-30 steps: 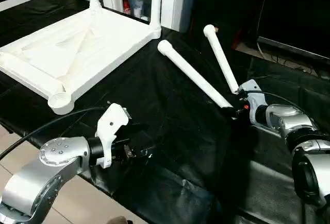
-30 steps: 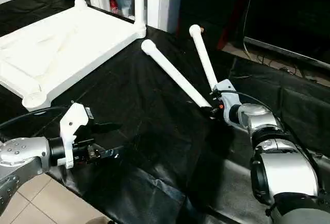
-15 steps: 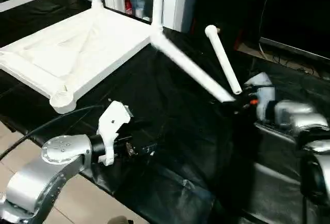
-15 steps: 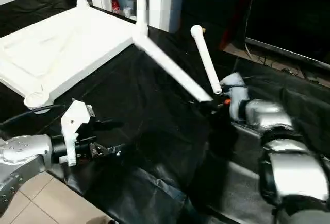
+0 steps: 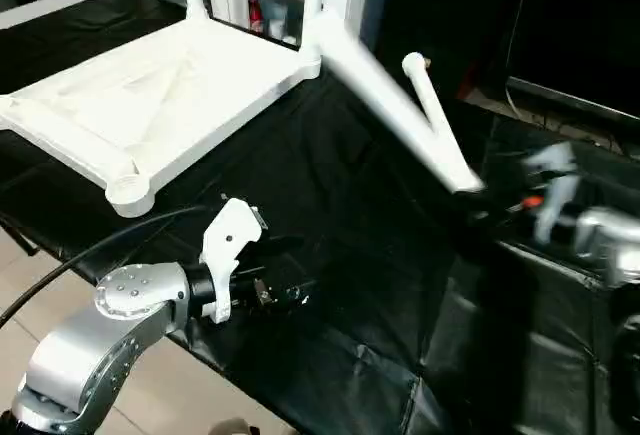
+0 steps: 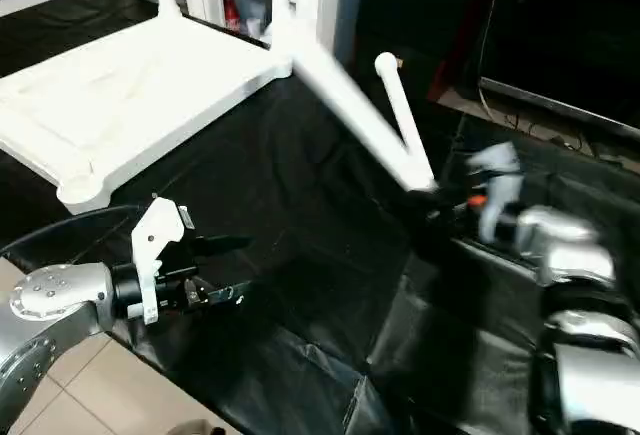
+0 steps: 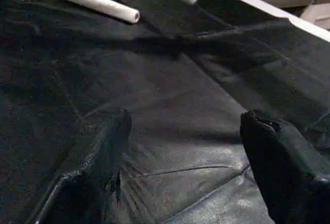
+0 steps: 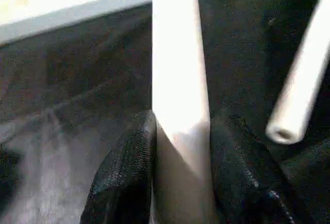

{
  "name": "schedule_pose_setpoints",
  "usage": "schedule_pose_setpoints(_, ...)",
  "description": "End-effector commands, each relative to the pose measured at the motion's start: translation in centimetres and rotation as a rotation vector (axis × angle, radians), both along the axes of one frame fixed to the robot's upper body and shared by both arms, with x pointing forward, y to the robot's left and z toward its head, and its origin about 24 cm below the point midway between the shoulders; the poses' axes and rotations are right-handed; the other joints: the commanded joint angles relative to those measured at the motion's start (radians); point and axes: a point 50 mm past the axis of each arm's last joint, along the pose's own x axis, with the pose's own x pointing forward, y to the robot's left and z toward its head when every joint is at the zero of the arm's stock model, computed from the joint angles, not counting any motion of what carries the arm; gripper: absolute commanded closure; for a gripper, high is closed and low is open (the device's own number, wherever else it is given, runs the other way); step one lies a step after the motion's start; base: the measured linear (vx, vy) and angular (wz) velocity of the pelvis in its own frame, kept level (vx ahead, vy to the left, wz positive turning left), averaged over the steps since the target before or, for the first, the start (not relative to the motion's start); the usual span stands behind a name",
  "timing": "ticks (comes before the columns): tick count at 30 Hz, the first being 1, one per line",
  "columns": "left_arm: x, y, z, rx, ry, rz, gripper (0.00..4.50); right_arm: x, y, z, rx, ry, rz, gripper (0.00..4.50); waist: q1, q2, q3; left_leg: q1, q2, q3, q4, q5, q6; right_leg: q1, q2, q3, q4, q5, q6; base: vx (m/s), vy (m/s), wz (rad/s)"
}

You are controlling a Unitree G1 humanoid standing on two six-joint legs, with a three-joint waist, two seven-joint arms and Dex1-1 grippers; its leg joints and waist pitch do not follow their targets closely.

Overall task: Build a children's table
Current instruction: Pick table leg

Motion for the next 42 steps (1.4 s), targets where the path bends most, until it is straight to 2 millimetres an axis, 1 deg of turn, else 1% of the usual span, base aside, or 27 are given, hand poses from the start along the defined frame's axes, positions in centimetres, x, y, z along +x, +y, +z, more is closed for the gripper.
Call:
schedule_pose_setpoints(1, 0.0, -0.3, -0.2, 0.000, -0.002, -0.009, 0.68, -0.4, -1.1, 1.0, 0.029, -0.048, -0.057, 3.26, 0.003, 0.004, -0.077, -0.001, 0.053, -0.017, -0.067, -0.067, 0.093, 0.060, -0.108, 0.066, -0.093, -0.381, -0.117, 0.000, 0.000, 0.00)
schedule_pose_setpoints(2, 0.0, -0.4, -0.2, -0.002, 0.001, -0.014, 0.68, -0.8, -1.8, 1.1, 0.029, -0.059, -0.104, 3.26, 0.002, 0.001, -0.080, 0.000, 0.052, -0.016, -0.065, -0.059, 0.092, 0.059, -0.106, 0.065, -0.093, -0.373, -0.113, 0.000, 0.000, 0.00)
schedule_pose_setpoints(3, 0.0, -0.5, -0.3, -0.003, 0.003, -0.017, 0.68, -1.1, -2.7, 1.2, 0.013, -0.061, -0.170, 3.26, 0.002, 0.000, -0.080, -0.001, 0.052, -0.016, -0.065, -0.060, 0.093, 0.058, -0.107, 0.065, -0.093, -0.375, -0.116, 0.000, 0.000, 0.00)
schedule_pose_setpoints(4, 0.0, -0.5, -0.3, -0.003, 0.003, -0.018, 0.68, -1.1, -2.7, 1.2, 0.013, -0.061, -0.171, 3.26, 0.002, 0.010, -0.076, -0.001, 0.050, -0.017, -0.066, -0.060, 0.091, 0.057, -0.106, 0.064, -0.096, -0.380, -0.115, 0.000, 0.000, 0.00)
schedule_pose_setpoints(6, 0.1, -0.6, -0.4, -0.004, 0.006, -0.026, 0.68, -1.4, -3.9, 1.4, -0.023, -0.061, -0.278, 3.26, 0.000, 0.004, -0.077, 0.001, 0.049, -0.016, -0.066, -0.067, 0.084, 0.057, -0.104, 0.062, -0.099, -0.400, -0.104, 0.000, 0.000, 0.00)
schedule_pose_setpoints(7, 0.1, -0.6, -0.4, -0.004, 0.007, -0.026, 0.68, -1.4, -4.0, 1.4, -0.029, -0.059, -0.287, 3.26, 0.000, 0.004, -0.077, 0.001, 0.048, -0.016, -0.066, -0.068, 0.083, 0.058, -0.103, 0.062, -0.099, -0.399, -0.104, 0.000, 0.000, 0.00)
schedule_pose_setpoints(8, 0.2, -0.6, -0.4, -0.004, 0.007, -0.028, 0.68, -1.5, -4.4, 1.4, -0.048, -0.053, -0.318, 3.26, -0.001, 0.006, -0.076, 0.001, 0.047, -0.015, -0.065, -0.073, 0.083, 0.056, -0.102, 0.060, -0.101, -0.403, -0.102, 0.000, 0.000, 0.00)
schedule_pose_setpoints(9, 0.2, -0.7, -0.4, -0.005, 0.007, -0.030, 0.68, -1.4, -5.0, 1.4, -0.081, -0.036, -0.363, 3.26, -0.003, 0.004, -0.075, 0.002, 0.045, -0.015, -0.065, -0.083, 0.083, 0.057, -0.102, 0.059, -0.102, -0.415, -0.096, 0.000, 0.000, 0.00)
schedule_pose_setpoints(12, 0.2, -0.7, -0.4, -0.005, 0.007, -0.031, 0.68, -1.4, -5.3, 1.4, -0.102, -0.023, -0.392, 3.26, -0.007, 0.003, -0.075, 0.000, 0.042, -0.015, -0.064, -0.092, 0.084, 0.058, -0.102, 0.057, -0.106, -0.445, -0.082, 0.000, 0.000, 0.00)
schedule_pose_setpoints(13, 0.2, -0.8, -0.4, -0.006, 0.007, -0.032, 0.68, -1.4, -5.6, 1.4, -0.113, -0.010, -0.429, 3.26, -0.010, -0.002, -0.075, -0.001, 0.041, -0.015, -0.064, -0.086, 0.086, 0.059, -0.102, 0.057, -0.105, -0.446, -0.079, 0.000, 0.000, 0.00)
schedule_pose_setpoints(14, 0.2, -0.7, -0.3, -0.006, 0.007, -0.031, 0.68, -1.2, -5.9, 1.2, -0.141, 0.014, -0.472, 3.26, -0.012, -0.003, -0.075, -0.002, 0.041, -0.016, -0.064, -0.084, 0.087, 0.058, -0.101, 0.056, -0.105, -0.445, -0.079, 0.000, 0.000, 0.00)
schedule_pose_setpoints(15, 0.2, -0.7, -0.3, -0.006, 0.007, -0.030, 0.68, -1.1, -6.1, 1.1, -0.159, 0.029, -0.499, 3.26, -0.016, -0.001, -0.075, -0.002, 0.041, -0.015, -0.063, -0.082, 0.084, 0.056, -0.100, 0.054, -0.104, -0.444, -0.080, 0.000, 0.000, 0.00)
schedule_pose_setpoints(17, 0.2, -0.7, -0.3, -0.006, 0.007, -0.030, 0.68, -1.1, -6.1, 1.1, -0.159, 0.029, -0.499, 3.26, -0.019, -0.001, -0.075, -0.002, 0.039, -0.014, -0.061, -0.088, 0.085, 0.056, -0.099, 0.055, -0.106, -0.450, -0.078, 0.000, 0.000, 0.00)
schedule_pose_setpoints(18, 0.2, -0.7, -0.3, -0.006, 0.007, -0.029, 0.68, -1.0, -6.2, 0.9, -0.191, 0.053, -0.526, 3.26, -0.018, -0.004, -0.076, -0.002, 0.040, -0.014, -0.061, -0.083, 0.086, 0.056, -0.099, 0.056, -0.104, -0.442, -0.076, 0.000, 0.000, 0.00)
schedule_pose_setpoints(19, 0.2, -0.7, -0.3, -0.006, 0.007, -0.029, 0.68, -1.0, -6.2, 0.9, -0.191, 0.053, -0.526, 3.26, -0.019, -0.003, -0.076, -0.004, 0.040, -0.015, -0.062, -0.080, 0.087, 0.057, -0.100, 0.055, -0.103, -0.437, -0.078, 0.000, 0.000, 0.00)
schedule_pose_setpoints(20, 0.1, -0.6, -0.3, -0.006, 0.006, -0.027, 0.68, -1.0, -6.0, 0.3, -0.234, 0.094, -0.542, 3.26, -0.020, -0.005, -0.076, -0.002, 0.042, -0.014, -0.061, -0.076, 0.088, 0.055, -0.098, 0.054, -0.102, -0.427, -0.080, 0.000, 0.000, 0.00)
schedule_pose_setpoints(21, 0.1, -0.6, -0.3, -0.005, 0.005, -0.025, 0.68, -1.0, -5.8, -0.4, -0.279, 0.144, -0.552, 3.26, -0.020, -0.003, -0.076, -0.003, 0.042, -0.015, -0.062, -0.073, 0.087, 0.056, -0.099, 0.054, -0.100, -0.423, -0.085, 0.000, 0.000, 0.00)
schedule_pose_setpoints(22, 0.1, -0.6, -0.3, -0.005, 0.005, -0.025, 0.68, -1.0, -5.8, -0.4, -0.279, 0.144, -0.552, 3.26, -0.021, -0.003, -0.075, -0.004, 0.041, -0.015, -0.062, -0.074, 0.086, 0.055, -0.098, 0.054, -0.101, -0.425, -0.085, 0.000, 0.000, 0.00)
schedule_pose_setpoints(23, 0.1, -0.6, -0.3, -0.005, 0.004, -0.023, 0.68, -1.1, -5.7, -1.2, -0.322, 0.191, -0.560, 3.26, -0.019, -0.005, -0.076, -0.003, 0.041, -0.014, -0.060, -0.074, 0.085, 0.056, -0.100, 0.056, -0.100, -0.427, -0.082, 0.000, 0.000, 0.00)
schedule_pose_setpoints(24, 0.1, -0.6, -0.3, -0.005, 0.004, -0.023, 0.68, -1.1, -5.7, -1.2, -0.322, 0.191, -0.560, 3.26, -0.019, -0.004, -0.076, -0.004, 0.041, -0.013, -0.061, -0.072, 0.084, 0.055, -0.100, 0.056, -0.100, -0.423, -0.084, 0.000, 0.000, 0.00)
schedule_pose_setpoints(26, 0.1, -0.6, -0.3, -0.005, 0.003, -0.022, 0.68, -1.3, -5.5, -2.0, -0.344, 0.233, -0.559, 3.26, -0.019, -0.003, -0.076, -0.004, 0.043, -0.014, -0.061, -0.069, 0.087, 0.056, -0.100, 0.057, -0.097, -0.400, -0.089, 0.000, 0.000, 0.00)
schedule_pose_setpoints(28, 0.1, -0.6, -0.3, -0.005, 0.003, -0.022, 0.68, -1.3, -5.5, -2.0, -0.344, 0.235, -0.560, 3.26, -0.018, -0.003, -0.077, -0.004, 0.044, -0.014, -0.062, -0.069, 0.086, 0.057, -0.100, 0.057, -0.095, -0.393, -0.090, 0.000, 0.000, 0.00)
schedule_pose_setpoints(29, 0.1, -0.6, -0.3, -0.005, 0.003, -0.023, 0.68, -1.5, -5.4, -2.6, -0.356, 0.272, -0.565, 3.26, -0.018, -0.002, -0.078, -0.004, 0.044, -0.014, -0.061, -0.068, 0.086, 0.058, -0.101, 0.057, -0.095, -0.388, -0.092, 0.000, 0.000, 0.00)
schedule_pose_setpoints(34, 0.1, -0.6, -0.3, -0.005, 0.002, -0.024, 0.68, -1.6, -5.3, -3.0, -0.371, 0.293, -0.570, 3.26, -0.018, -0.001, -0.077, -0.005, 0.045, -0.014, -0.062, -0.072, 0.079, 0.058, -0.102, 0.058, -0.095, -0.392, -0.093, 0.000, 0.000, 0.00)
schedule_pose_setpoints(37, 0.1, -0.6, -0.3, -0.005, 0.003, -0.026, 0.68, -1.7, -4.9, -3.4, -0.383, 0.310, -0.534, 3.26, -0.018, 0.000, -0.076, -0.004, 0.044, -0.014, -0.061, -0.077, 0.078, 0.058, -0.102, 0.058, -0.095, -0.392, -0.094, 0.000, 0.000, 0.00)
schedule_pose_setpoints(38, 0.1, -0.7, -0.3, -0.005, 0.004, -0.026, 0.68, -1.8, -4.4, -3.5, -0.393, 0.312, -0.483, 3.26, -0.018, 0.001, -0.075, -0.004, 0.045, -0.014, -0.062, -0.080, 0.081, 0.058, -0.103, 0.059, -0.097, -0.395, -0.092, 0.000, 0.000, 0.00)
schedule_pose_setpoints(42, 0.1, -0.6, -0.3, -0.004, 0.004, -0.028, 0.68, -1.8, -3.7, -3.6, -0.398, 0.316, -0.416, 3.26, -0.018, 0.000, -0.076, -0.006, 0.047, -0.015, -0.062, -0.074, 0.086, 0.060, -0.103, 0.059, -0.094, -0.382, -0.098, 0.000, 0.000, 0.00)
